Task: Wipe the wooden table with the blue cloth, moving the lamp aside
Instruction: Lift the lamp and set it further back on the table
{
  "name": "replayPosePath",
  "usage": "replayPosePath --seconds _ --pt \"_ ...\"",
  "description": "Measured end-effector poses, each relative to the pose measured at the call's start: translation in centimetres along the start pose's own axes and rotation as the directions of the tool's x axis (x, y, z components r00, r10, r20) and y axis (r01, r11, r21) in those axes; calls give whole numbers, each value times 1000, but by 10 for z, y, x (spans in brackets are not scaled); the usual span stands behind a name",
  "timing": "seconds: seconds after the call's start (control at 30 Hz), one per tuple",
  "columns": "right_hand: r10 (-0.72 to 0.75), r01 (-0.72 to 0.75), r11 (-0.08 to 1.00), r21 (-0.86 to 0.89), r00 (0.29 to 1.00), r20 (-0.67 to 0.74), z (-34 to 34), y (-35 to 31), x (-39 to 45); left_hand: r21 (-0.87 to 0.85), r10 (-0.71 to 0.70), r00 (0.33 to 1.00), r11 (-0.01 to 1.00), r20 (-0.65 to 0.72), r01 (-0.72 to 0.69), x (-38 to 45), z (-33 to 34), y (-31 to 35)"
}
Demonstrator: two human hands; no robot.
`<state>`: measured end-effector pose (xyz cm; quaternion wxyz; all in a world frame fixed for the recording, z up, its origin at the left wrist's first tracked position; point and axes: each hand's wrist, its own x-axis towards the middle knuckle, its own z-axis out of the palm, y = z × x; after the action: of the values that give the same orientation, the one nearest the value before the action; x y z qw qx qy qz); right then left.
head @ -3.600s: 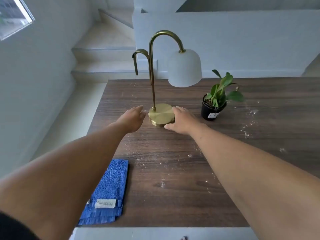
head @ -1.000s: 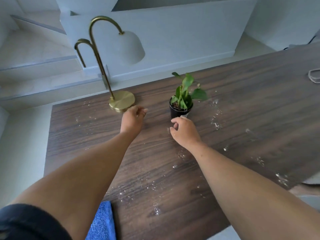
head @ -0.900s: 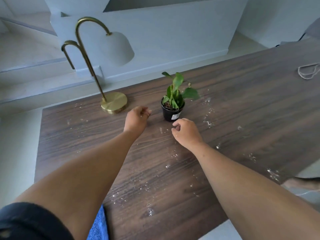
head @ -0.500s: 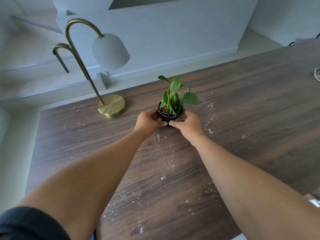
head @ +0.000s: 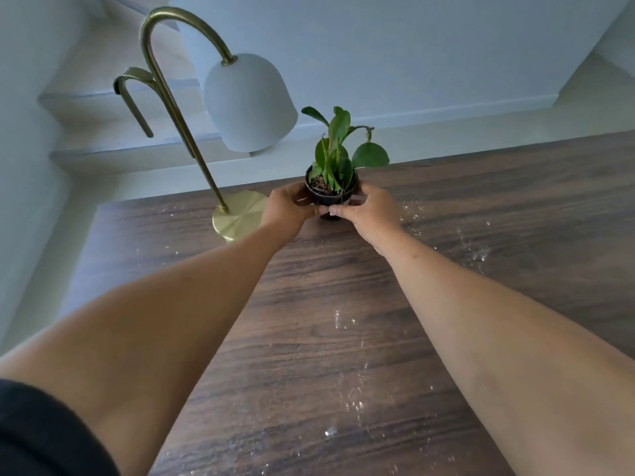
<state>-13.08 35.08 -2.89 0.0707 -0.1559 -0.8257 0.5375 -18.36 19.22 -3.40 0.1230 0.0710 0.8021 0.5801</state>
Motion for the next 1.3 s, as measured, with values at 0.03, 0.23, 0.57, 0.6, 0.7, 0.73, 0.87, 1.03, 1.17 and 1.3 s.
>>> replayPosePath --seconds 0.03,0.23,0.57,0.6,0.7,0.73,0.87,1.03,1.17,1.3 --pt "-1 1 1000 -1 1000 8 3 2 5 -1 -6 1000 1000 -10 6 3 0 -2" --pt "-43 43 999 31 999 2 8 11 6 -13 -16 997 1000 -79 15 4 6 -8" --pt "32 -32 999 -1 999 -20 3 5 -27 92 -83 982 991 -172 99 -39 -24 -16" --pt "37 -37 999 8 999 -23 5 1 -35 81 -90 979 991 -182 106 -49 -30 -17" --pt "46 -46 999 27 999 -24 14 -13 -69 71 -112 971 989 -213 130 -85 -50 -22" --pt "47 -47 999 24 999 -16 19 -17 -82 105 -101 969 986 -224 127 -99 -58 -23" --pt "36 -36 998 -43 999 17 44 -27 -137 218 -22 971 973 -240 76 -157 -93 -36" --pt "36 -20 977 -213 997 72 88 -38 -229 270 21 966 962 -257 51 -245 -150 -68" --pt "-7 57 934 -352 990 142 133 -46 -307 347 38 963 936 -266 59 -317 -195 -102" --pt "-21 97 877 -471 986 164 168 -53 -366 591 166 965 807 -204 -14 -376 -223 -131"
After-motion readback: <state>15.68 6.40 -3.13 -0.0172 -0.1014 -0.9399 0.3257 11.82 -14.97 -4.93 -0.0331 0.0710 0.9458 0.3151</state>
